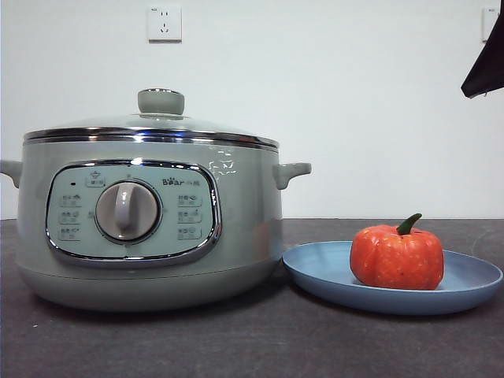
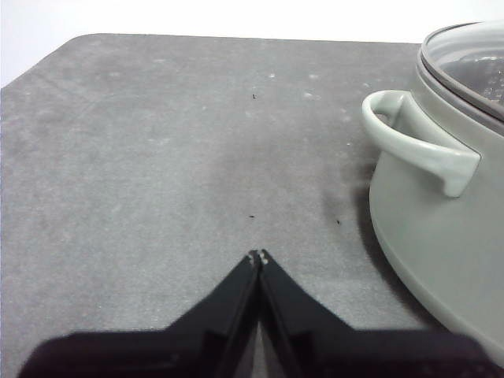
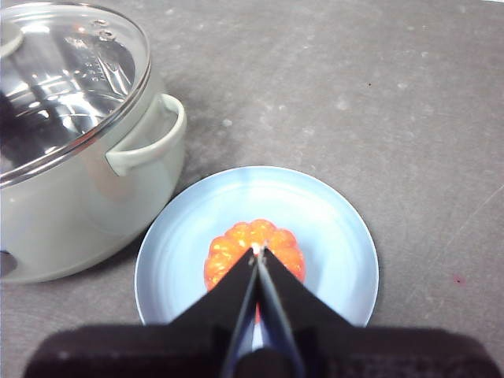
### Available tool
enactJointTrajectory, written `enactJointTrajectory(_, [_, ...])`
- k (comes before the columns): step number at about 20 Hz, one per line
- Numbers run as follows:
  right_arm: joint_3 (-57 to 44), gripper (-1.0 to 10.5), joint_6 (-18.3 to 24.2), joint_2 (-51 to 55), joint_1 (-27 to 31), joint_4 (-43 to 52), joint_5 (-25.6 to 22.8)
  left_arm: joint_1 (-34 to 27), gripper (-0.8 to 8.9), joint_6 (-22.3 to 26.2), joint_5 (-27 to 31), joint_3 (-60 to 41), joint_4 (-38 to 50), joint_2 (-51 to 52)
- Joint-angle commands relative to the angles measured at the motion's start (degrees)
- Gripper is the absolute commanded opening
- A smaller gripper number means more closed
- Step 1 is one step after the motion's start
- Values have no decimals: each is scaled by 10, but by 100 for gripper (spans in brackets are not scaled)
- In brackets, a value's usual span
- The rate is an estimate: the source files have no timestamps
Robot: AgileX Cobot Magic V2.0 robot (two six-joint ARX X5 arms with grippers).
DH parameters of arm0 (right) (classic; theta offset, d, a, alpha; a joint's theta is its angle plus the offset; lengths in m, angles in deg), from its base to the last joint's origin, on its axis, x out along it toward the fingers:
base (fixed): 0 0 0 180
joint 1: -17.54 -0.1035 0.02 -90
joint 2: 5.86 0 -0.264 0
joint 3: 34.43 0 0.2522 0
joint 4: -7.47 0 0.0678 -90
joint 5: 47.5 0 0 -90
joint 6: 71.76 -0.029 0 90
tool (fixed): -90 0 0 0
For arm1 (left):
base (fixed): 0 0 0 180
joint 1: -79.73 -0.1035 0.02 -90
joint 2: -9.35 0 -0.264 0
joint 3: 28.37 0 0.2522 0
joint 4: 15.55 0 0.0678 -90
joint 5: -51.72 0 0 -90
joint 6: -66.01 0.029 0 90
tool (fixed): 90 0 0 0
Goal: Take the pumpkin out from the steamer,put the pumpkin in the blue plate,close the lid
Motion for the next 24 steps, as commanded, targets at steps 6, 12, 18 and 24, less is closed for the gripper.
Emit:
enactJointTrajectory(6, [-3, 2, -3, 1, 0, 2, -2, -2, -3, -4, -1, -10, 2, 0])
enactJointTrajectory(12, [-3, 2, -3, 1, 0, 2, -2, -2, -3, -4, -1, -10, 2, 0])
enactJointTrajectory(18, [-3, 1, 67, 18, -2, -6, -123, -2, -3, -4, -2, -10, 2, 0])
enactJointTrajectory(24, [-7, 1, 50, 118, 65, -48, -118, -2, -3, -4, -1, -10, 2, 0])
